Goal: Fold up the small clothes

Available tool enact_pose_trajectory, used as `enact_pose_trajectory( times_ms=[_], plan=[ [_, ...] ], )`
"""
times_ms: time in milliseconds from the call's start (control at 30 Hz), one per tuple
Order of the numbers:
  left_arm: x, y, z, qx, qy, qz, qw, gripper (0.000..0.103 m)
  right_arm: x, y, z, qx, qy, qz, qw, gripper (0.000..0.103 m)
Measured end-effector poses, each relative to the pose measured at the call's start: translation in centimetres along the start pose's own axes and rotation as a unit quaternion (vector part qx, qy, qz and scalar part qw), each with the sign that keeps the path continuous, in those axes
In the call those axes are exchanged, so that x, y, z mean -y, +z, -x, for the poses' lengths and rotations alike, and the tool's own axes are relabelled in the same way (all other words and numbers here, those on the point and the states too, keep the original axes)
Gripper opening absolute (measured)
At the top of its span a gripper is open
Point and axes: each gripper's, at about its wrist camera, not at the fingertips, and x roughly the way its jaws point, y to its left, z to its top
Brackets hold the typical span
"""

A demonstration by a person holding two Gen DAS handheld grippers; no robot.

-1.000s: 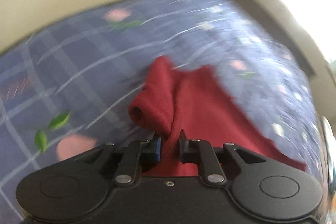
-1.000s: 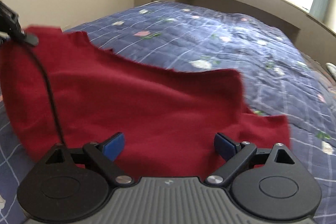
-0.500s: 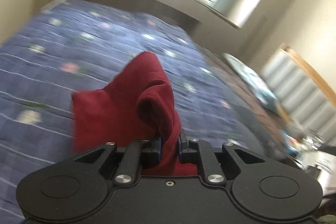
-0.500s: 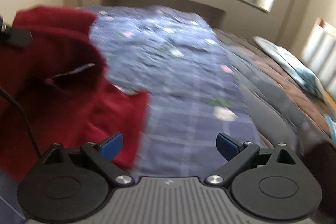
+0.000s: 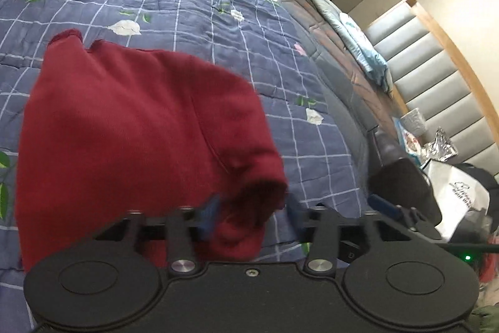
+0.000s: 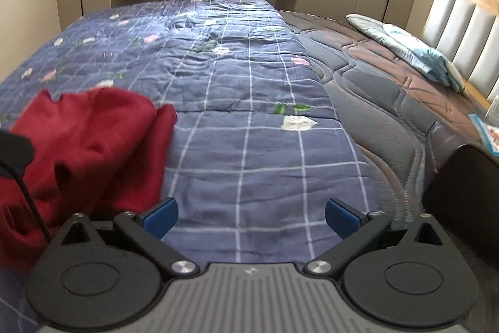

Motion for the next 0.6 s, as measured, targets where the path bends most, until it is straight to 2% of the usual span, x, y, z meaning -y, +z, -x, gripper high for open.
enact_pose_trajectory(
  times_ms=[33, 133, 233, 267, 367, 500, 533, 567, 600],
  plan=[
    [0.2, 0.5, -0.1, 0.004, 0.002, 0.002, 1.0000, 0.072, -0.1, 0.4, 0.0, 0.002, 0.005, -0.008, 1.000, 0.103],
    [0.1, 0.7, 1.5, 0.013, 0.009, 0.005, 0.9999, 0.077, -0.3, 1.6, -0.3, 0.017, 0.025, -0.031, 0.999, 0.103],
    [-0.3, 0.8, 3.3, 0.033, 0.040, 0.018, 0.9985, 0.087, -0.6, 2.9, -0.6, 0.029, 0.081, -0.065, 0.994, 0.101],
    [-0.7, 0.7, 4.0, 0.040, 0.053, 0.025, 0.9975, 0.089, -0.7, 3.4, -0.8, 0.031, 0.104, -0.074, 0.991, 0.098],
    [-2.4, 0.7, 5.3, 0.059, 0.104, 0.048, 0.9917, 0.098, -1.9, 4.7, -1.7, 0.027, 0.157, -0.079, 0.984, 0.083],
    [-5.3, 1.3, 5.9, 0.057, 0.181, 0.091, 0.9777, 0.100, -4.2, 5.5, -3.4, -0.012, 0.195, -0.070, 0.978, 0.061],
    [-6.0, 1.5, 6.0, 0.054, 0.193, 0.102, 0.9744, 0.101, -4.6, 5.4, -3.8, -0.028, 0.199, -0.068, 0.977, 0.059],
    [-6.6, 1.6, 6.0, 0.049, 0.205, 0.114, 0.9708, 0.101, -4.8, 5.2, -4.2, -0.043, 0.201, -0.069, 0.976, 0.051],
    [-7.3, 1.8, 5.9, 0.043, 0.217, 0.125, 0.9672, 0.101, -4.9, 5.0, -4.5, -0.053, 0.202, -0.074, 0.975, 0.038]
  ],
)
